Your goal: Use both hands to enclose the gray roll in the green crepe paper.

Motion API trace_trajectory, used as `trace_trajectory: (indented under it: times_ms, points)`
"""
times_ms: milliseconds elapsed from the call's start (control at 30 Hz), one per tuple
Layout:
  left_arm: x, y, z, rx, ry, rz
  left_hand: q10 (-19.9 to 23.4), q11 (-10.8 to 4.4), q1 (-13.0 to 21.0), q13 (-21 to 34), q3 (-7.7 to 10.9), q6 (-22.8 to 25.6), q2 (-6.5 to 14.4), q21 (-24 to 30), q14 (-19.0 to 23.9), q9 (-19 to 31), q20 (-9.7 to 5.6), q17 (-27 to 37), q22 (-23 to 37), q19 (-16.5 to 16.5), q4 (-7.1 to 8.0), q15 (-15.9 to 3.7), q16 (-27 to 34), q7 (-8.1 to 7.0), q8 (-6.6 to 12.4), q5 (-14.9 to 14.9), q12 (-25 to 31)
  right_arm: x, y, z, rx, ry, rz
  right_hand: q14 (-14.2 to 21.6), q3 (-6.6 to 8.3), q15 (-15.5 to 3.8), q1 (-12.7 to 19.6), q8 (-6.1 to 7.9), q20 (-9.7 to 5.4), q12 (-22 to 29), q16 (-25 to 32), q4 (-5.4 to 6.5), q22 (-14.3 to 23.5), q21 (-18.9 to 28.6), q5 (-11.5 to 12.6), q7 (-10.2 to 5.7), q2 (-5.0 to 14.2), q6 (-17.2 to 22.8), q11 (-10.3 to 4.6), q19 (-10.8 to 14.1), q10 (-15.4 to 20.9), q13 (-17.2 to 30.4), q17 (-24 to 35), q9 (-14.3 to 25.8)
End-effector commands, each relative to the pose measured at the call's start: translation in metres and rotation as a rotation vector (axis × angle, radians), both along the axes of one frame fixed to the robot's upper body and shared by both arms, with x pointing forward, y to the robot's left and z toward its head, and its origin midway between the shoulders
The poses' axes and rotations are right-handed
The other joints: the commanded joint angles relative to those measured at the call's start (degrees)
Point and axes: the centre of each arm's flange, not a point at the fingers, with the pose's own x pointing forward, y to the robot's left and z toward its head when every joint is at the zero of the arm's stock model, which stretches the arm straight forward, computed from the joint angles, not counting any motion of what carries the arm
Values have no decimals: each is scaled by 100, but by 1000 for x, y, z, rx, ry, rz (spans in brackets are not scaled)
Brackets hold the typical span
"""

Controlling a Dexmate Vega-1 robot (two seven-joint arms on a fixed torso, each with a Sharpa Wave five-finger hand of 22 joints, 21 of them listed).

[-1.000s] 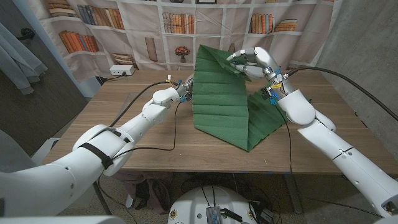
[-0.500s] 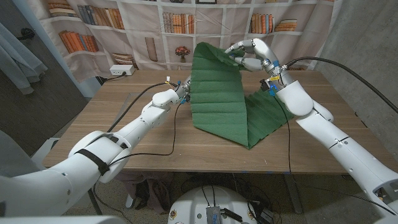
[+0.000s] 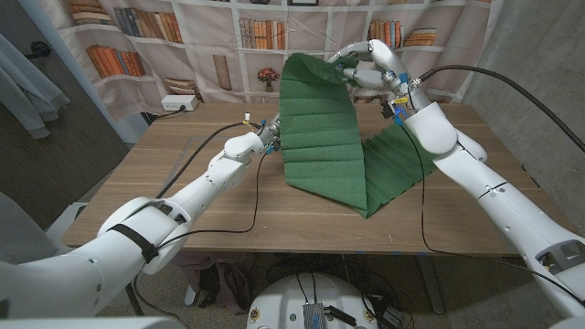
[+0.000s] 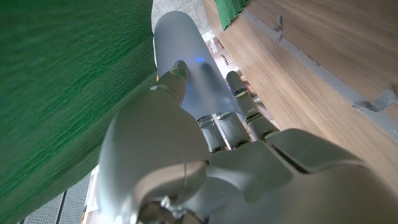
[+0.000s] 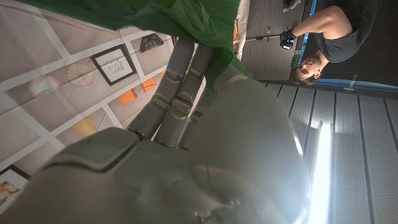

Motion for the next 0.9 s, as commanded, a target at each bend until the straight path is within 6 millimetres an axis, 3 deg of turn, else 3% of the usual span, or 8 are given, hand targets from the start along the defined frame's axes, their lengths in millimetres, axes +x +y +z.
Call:
trace_trajectory:
  times_ms: [33,567,900]
  points:
    - [-9,0,2,21,-23,-6,34,-25,17,6,89,58,-29,46,2,15,-127,14,7,-24,51,-716,22,-18,34,40,16,7,-4,12,-15,-25,-52,-34,34,-200,-13,-10,-796,-20,-38,-15,-5,57,-24,-48,61,35,-35,-36,26,14,0,6]
    - [-15,1,-7,25,1,-13,36,-27,20,1,89,61,-39,75,5,12,-125,21,-1,-40,44,-717,24,-21,31,42,5,22,-28,28,9,-17,-142,-47,36,-213,5,-29,-787,-49,-80,-18,-33,101,-116,-50,76,28,-31,-87,5,46,9,32]
    - [-23,-36,-15,73,14,-119,15,-11,17,7,87,44,-42,84,-21,13,-110,21,-7,-81,47,-716,14,-28,22,44,-6,35,-26,44,10,-24,-155,-99,32,-181,-26,-34,-794,-66,-116,3,-68,89,-171,-60,80,36,-26,-142,-2,59,12,48]
